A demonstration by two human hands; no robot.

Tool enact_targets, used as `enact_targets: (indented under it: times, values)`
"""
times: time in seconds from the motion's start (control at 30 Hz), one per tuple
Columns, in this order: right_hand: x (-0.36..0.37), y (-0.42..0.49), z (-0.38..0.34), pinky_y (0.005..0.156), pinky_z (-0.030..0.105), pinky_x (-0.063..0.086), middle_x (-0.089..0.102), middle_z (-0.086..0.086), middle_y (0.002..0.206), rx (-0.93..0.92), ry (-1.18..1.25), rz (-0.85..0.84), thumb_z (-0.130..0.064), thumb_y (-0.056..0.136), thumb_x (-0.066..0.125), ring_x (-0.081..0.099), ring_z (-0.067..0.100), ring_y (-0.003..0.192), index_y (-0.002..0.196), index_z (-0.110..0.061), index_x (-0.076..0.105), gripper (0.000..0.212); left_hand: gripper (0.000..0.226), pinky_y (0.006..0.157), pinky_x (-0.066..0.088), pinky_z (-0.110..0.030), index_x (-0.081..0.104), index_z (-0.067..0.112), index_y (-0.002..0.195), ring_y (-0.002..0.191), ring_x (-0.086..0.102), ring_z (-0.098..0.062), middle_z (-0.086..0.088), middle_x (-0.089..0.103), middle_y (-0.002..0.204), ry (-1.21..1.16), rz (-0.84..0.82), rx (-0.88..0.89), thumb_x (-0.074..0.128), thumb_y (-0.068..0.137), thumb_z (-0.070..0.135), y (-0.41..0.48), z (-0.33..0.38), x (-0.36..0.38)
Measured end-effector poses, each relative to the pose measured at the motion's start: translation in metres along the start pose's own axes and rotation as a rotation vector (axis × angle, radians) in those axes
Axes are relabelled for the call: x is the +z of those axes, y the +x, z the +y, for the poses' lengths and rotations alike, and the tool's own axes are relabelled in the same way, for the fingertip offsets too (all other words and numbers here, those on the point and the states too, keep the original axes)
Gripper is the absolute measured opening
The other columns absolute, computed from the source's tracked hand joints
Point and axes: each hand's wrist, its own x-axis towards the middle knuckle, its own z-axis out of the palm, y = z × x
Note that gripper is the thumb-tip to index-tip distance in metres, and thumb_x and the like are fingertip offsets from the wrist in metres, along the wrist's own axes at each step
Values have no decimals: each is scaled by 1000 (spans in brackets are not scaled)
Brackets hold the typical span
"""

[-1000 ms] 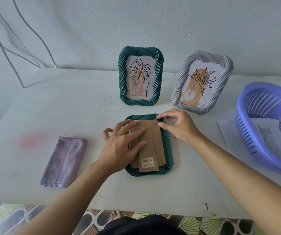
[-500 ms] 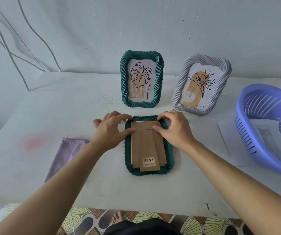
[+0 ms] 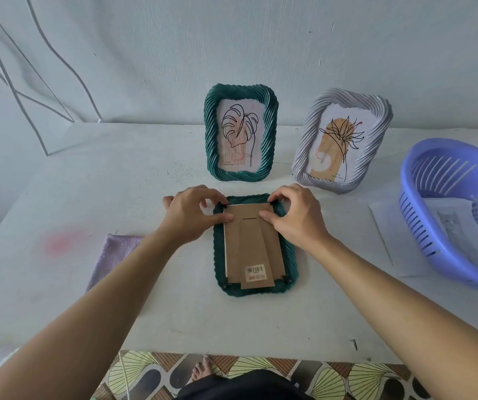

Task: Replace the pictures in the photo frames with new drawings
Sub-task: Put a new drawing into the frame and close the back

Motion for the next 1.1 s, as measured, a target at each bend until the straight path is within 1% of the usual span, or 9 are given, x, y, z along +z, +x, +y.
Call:
enact_targets:
  times: [0.13, 0.3, 0.43, 0.53, 0.67, 0.77, 0.83, 0.93, 1.1]
  values:
    - [1, -1, 0, 88, 45, 48, 62, -5, 97, 4, 2, 5, -39, 72, 83, 57, 20, 97, 92, -25, 67, 29, 30, 87, 32, -44, 71, 45, 93, 90, 55, 2, 21, 65, 96, -43, 57, -12, 73, 72, 68, -3, -1, 3]
    - [1, -2, -1, 87, 46, 48, 62, -4, 97, 2, -3, 6, -38, 72, 83, 57, 20, 96, 91, -25, 66, 28, 28, 86, 30, -45, 71, 47, 96, 93, 54, -2, 21, 64, 97, -29, 93, -13, 72, 75, 66, -10, 0, 7]
    - [3, -4, -3, 84, 45, 49, 60, -4, 96, -12, -42, 23, -38, 73, 83, 57, 21, 95, 91, -25, 66, 28, 32, 80, 26, -42, 70, 44, 108, 101, 53, -6, 19, 61, 104, 55, 99, 24, 65, 84, 64, -18, 3, 9]
    - [2, -7, -4, 81, 41, 49, 56, -3, 98, -31, -78, 57, -39, 73, 83, 56, 22, 97, 94, -23, 69, 30, 29, 80, 24, -39, 68, 41, 114, 99, 53, -8, 15, 56, 108, 93, 103, 51, 62, 90, 57, -33, 10, 6]
    - [4, -16, -7, 84, 44, 47, 53, -2, 106, -59, -97, 104, -35, 79, 79, 53, 23, 104, 101, -21, 69, 27, 14, 87, 34, -44, 70, 39, 99, 94, 56, -2, 22, 56, 100, 26, 57, 107, 68, 88, 49, -68, 15, -7]
    - [2, -29, -16, 87, 43, 42, 55, -4, 109, -122, -56, 136, -28, 85, 72, 51, 21, 109, 104, -23, 70, 20, 22, 89, 38, -47, 70, 41, 90, 92, 57, 2, 27, 60, 94, 27, 21, 107, 63, 85, 60, -96, 15, -13]
    - [-3, -40, -22, 88, 44, 43, 59, -9, 105, -232, -37, 94, -30, 85, 71, 52, 17, 107, 101, -25, 71, 16, 32, 88, 38, -45, 71, 42, 88, 90, 57, 2, 30, 60, 91, 16, 31, 93, 55, 83, 69, -110, 19, -13]
    - [-10, -58, -23, 92, 47, 42, 62, -13, 103, -393, -70, -49, -35, 83, 72, 52, 14, 106, 95, -29, 75, 14, 36, 85, 34, -42, 73, 42, 92, 89, 55, 4, 27, 61, 95, 32, 36, 71, 57, 82, 71, -130, 26, -5]
    - [-11, -77, -16, 99, 46, 35, 55, -14, 118, -375, -130, -220, -43, 83, 73, 45, 13, 117, 107, -37, 75, 24, 36, 86, 34, -39, 77, 43, 100, 82, 55, 2, 23, 59, 99, 63, 72, 1, 64, 78, 69, -148, 30, 11]
